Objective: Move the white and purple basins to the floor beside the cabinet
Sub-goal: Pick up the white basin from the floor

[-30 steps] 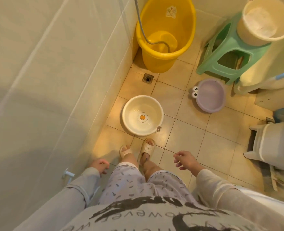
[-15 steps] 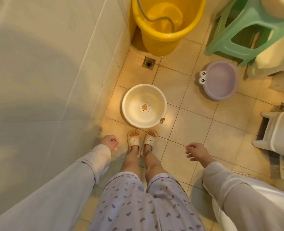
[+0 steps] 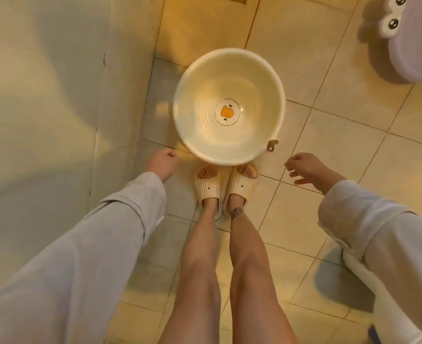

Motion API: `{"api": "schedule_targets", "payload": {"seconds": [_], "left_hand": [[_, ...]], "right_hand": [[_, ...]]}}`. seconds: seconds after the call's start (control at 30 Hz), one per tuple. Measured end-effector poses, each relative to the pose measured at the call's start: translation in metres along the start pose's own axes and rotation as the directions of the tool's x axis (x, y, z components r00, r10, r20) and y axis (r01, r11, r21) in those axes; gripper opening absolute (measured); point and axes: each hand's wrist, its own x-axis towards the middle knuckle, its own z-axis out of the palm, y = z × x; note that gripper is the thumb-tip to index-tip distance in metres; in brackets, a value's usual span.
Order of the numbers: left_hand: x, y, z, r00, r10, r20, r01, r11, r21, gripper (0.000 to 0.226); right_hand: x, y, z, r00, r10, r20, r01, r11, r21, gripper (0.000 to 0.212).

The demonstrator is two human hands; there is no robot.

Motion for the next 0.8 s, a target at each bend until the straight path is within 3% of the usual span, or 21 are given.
{"api": "schedule_targets", "payload": {"seconds": [0.1, 0.23, 0.3, 0.37, 0.43, 0.57, 0.8], "left_hand": [[0.073, 0.006, 0.016, 0.997, -0.034, -0.067, 0.031, 0.999, -0.043, 0.029], [0.147, 0.02, 0.033, 0.988, -0.087, -0.124, 0.069, 0.988, -0.138, 0.014], [0.171, 0.03, 0.039, 0.978, -0.127, -0.167, 0.096, 0.978, -0.185, 0.038], [0.183, 0.04, 0.043, 0.963, -0.167, -0.21, 0.111, 0.96, -0.256, 0.054], [0.187, 0.047, 0.046, 0.956, -0.157, -0.246, 0.084, 0.955, -0.285, 0.054], [0.169, 0.048, 0.04, 0.962, -0.119, -0.247, 0.072, 0.978, -0.194, 0.043], [0.061, 0.044, 0.003, 0.962, -0.061, -0.267, 0.072, 0.997, 0.032, 0.039]], "right_hand": [[0.071, -0.022, 0.011, 0.99, -0.049, -0.134, 0.048, 0.999, -0.013, 0.053], [0.145, -0.045, 0.008, 0.946, -0.106, -0.305, 0.101, 0.994, -0.033, 0.068], [0.169, -0.055, 0.002, 0.935, -0.103, -0.341, 0.118, 0.993, 0.022, 0.072], [0.184, -0.062, -0.005, 0.947, -0.093, -0.308, 0.129, 0.987, 0.1, 0.068], [0.189, -0.066, -0.01, 0.965, -0.094, -0.245, 0.133, 0.98, 0.146, 0.057], [0.168, -0.066, -0.015, 0.987, -0.074, -0.143, 0.11, 0.958, 0.263, 0.047], [0.053, -0.043, -0.029, 0.997, 0.005, -0.08, 0.016, 0.966, 0.257, 0.042]]}}
